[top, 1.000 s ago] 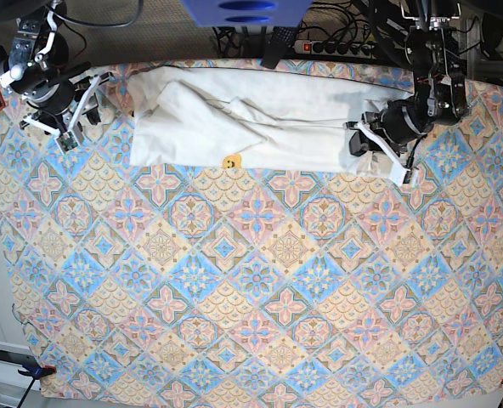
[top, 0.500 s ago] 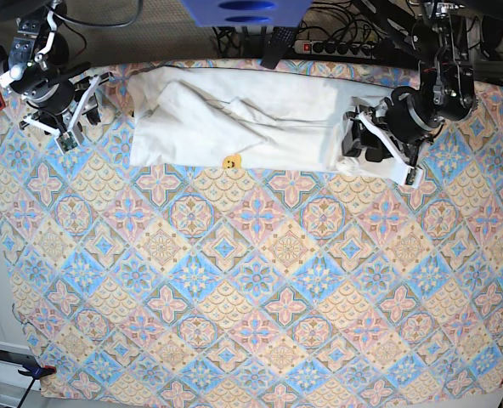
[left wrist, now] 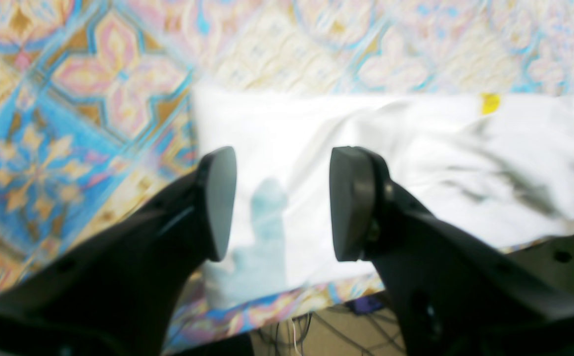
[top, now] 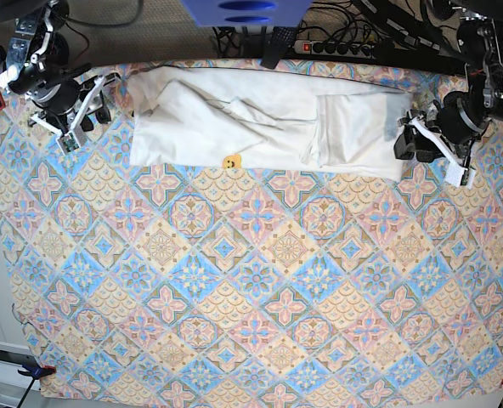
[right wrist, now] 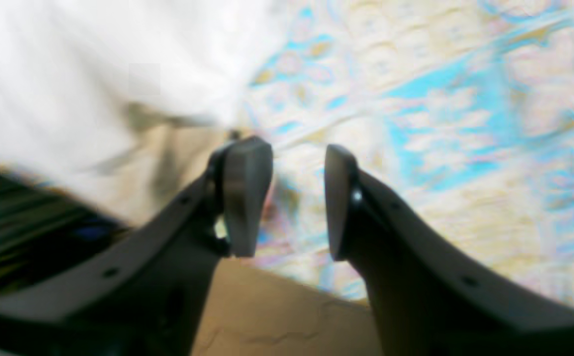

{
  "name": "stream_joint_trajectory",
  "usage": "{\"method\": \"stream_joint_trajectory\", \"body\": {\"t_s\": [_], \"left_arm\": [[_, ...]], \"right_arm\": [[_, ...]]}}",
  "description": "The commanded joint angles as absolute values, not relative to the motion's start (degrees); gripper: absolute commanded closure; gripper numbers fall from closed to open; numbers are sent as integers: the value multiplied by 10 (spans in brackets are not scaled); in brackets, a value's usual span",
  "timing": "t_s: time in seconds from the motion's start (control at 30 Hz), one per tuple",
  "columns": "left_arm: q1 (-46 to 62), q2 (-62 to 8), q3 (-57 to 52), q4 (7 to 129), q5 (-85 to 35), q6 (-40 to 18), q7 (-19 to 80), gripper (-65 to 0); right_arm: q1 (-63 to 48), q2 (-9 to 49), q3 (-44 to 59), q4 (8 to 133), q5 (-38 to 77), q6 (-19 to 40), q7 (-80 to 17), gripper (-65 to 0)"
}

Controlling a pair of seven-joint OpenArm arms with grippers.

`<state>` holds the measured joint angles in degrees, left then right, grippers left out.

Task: Fold the T-shirt properly
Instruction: 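Push the strip end inward with the left gripper, then release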

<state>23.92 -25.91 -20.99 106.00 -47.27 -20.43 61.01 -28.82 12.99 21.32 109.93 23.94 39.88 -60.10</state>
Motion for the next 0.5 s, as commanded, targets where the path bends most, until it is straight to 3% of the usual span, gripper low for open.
{"method": "stream_joint_trajectory", "body": {"t_s": [0.0,0.13,0.3,0.47], "left_arm": [[239,-267,-214,1062,-482,-207,601,-300],[236,-265,-211,1038,-482,-207,601,-300],[237,-262,-210,1033,-482,-207,601,-300],[237,-262,-210,1033,-482,-207,601,-300]], "right_arm": [[-285,138,220,1108,264,400,-611,-206],[-243,138,220,1107,355,400,-662,-206],[-214,138,215,1098,374,400,-668,-213],[-212,138,215,1056,374,400,-668,-336]]}}
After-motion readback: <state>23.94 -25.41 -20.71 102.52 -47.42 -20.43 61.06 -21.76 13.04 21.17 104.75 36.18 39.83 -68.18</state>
